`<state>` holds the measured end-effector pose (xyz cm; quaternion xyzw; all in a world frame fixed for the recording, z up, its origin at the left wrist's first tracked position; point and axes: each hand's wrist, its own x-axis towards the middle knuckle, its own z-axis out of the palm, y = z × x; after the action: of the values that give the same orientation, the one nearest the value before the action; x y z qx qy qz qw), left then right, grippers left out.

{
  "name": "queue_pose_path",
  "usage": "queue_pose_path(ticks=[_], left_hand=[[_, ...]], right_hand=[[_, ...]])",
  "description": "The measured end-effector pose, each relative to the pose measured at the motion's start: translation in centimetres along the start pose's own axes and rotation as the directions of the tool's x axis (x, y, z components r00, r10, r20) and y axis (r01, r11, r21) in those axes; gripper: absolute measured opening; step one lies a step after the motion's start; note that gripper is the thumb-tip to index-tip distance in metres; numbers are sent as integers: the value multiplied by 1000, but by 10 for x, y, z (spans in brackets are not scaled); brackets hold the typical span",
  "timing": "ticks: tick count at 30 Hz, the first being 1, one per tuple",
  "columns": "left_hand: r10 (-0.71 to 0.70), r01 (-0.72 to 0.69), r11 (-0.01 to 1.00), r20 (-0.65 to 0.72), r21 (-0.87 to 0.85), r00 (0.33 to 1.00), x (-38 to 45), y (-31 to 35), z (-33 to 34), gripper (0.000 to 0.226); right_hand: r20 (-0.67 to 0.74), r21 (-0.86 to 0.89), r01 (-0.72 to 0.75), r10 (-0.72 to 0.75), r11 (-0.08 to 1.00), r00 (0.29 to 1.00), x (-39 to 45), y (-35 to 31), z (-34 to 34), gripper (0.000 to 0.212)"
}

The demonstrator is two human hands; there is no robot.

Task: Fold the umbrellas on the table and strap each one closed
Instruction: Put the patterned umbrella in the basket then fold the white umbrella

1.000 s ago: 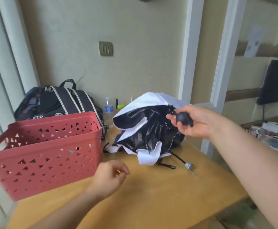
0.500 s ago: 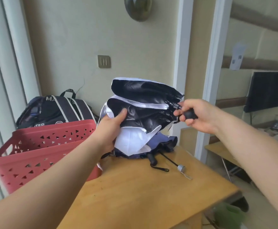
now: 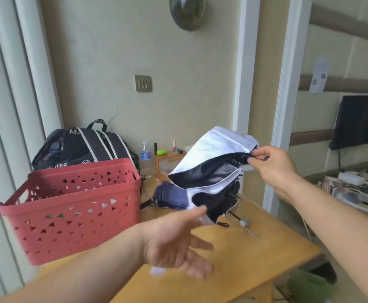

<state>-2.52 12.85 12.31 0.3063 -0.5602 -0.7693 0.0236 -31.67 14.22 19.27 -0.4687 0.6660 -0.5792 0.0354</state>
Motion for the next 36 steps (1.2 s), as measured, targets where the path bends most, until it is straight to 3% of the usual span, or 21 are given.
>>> queue_pose_path(ticks=[2,4,5,6,9,10,12,14,16,18,22,27,30,32,36], left_hand=[[-92,36,970,225,242,970,-21,1,-19,77],[-23,-65,924,225,376,974,-41,15,-35,68],[75,-133,905,157,404,985,-45,22,-42,67],[179,-164,896,2,412,984,-49,28,-47,70],[391,-302,912,-366,278,845,-44,41,-59,75],[403,-346,915,-411,209,818,-44,47,-59,79],[391,-412,911,-392,34,833,-47,66,-50,89],[444,-480,877,-372,-5,815,-47,79,-38,74],[509,-558,830,-420,7,751,-44,88,-32,49],[553,-632,775,-479,-3,681,-46,97,-34,47],[616,-683,730,-423,-11,665,-45,115,-37,25],[554,-588,804,-471,89,686,1,130,-28,22],[579,-604,792,-426,91,695,13,148,-21,13],[635,-653,750,-387,101,669,11,158,-14,19],[695,-696,703,-351,150,627,4,152,-5,26]], right_hand=[[15,49,0,-1,999,1000,5,-3,-3,10],[30,124,-21,17,992,999,11,-4,-6,13],[37,157,-37,32,987,999,14,-4,-7,13],[47,180,-52,44,982,998,18,-3,-8,12],[75,216,-68,53,974,996,24,-3,-9,13],[92,230,-68,48,971,995,23,-4,-9,14],[140,262,-83,47,962,989,20,-7,-6,15],[184,284,-102,51,953,982,15,-11,-2,17],[226,324,-133,60,937,972,10,-11,1,21],[276,328,-162,69,931,959,4,-5,5,27],[337,57,-108,83,992,938,-5,22,24,25],[319,-211,-21,89,977,944,11,49,44,15],[217,-279,104,-43,955,975,51,30,27,11],[140,-378,298,-265,876,954,79,2,9,13],[49,-537,591,-677,603,735,105,-48,-12,13]])
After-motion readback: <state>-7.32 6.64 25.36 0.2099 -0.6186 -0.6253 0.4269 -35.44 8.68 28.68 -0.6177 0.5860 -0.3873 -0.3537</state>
